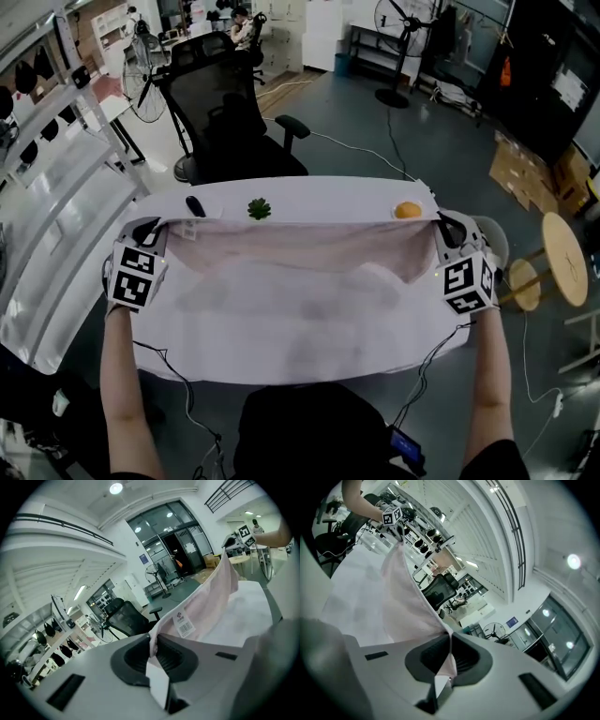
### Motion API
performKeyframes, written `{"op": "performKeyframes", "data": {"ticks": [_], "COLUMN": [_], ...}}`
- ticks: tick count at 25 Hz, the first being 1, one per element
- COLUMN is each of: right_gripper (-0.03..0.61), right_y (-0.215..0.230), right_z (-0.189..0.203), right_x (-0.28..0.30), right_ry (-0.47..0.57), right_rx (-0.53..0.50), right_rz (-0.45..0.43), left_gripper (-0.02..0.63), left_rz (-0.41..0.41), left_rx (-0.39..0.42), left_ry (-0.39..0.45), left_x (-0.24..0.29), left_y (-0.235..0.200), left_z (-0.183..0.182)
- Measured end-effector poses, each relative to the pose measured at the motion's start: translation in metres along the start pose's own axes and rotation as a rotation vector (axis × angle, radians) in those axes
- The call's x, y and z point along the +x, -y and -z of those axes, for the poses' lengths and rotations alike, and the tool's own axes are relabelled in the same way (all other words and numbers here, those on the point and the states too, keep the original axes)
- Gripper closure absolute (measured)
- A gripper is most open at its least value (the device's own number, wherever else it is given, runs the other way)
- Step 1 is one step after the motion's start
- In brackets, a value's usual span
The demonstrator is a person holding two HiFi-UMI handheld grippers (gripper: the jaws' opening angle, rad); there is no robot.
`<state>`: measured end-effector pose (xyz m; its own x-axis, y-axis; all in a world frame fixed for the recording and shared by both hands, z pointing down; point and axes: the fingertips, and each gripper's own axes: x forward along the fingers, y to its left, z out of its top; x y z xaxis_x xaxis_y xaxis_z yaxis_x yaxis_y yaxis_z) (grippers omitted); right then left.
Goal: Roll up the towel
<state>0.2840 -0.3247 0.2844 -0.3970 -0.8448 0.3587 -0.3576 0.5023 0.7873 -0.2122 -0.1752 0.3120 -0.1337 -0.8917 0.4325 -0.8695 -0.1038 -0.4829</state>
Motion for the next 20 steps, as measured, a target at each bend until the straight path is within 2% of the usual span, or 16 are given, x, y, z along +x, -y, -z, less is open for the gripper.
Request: {"op": "performKeyframes", "data": {"ticks": [4,7,14,20], "right_gripper": [0.554,0.552,0.552,0.551], "right_y": [0.004,0.002,0.002,0.0], "right_z": [0.001,0.002,0.021,0.044], "right_x": [-0.001,-0.004,-0.036,-0.09], "right_ry": [0.008,0.001,-0.049,-0.099], "right_rx": [0.014,0.006,-0.004,-0.033], "right_rz": [0.02,0.025,0.061,0.072], "left_gripper": [0.578,0.578,0.578,0.578], "left_rz": [-0.005,0.023,0.221,0.307], "left_rx": [0.0,0.021,0.047,-0.013], "left_ry": [0.038,0.04,0.053,0.116], "left_x": [-0.023,-0.035,-0.076,-0.121], "left_y": [-0.005,0.0,0.05,0.091], "left_z": [-0.007,-0.007,0.004,0.013]}}
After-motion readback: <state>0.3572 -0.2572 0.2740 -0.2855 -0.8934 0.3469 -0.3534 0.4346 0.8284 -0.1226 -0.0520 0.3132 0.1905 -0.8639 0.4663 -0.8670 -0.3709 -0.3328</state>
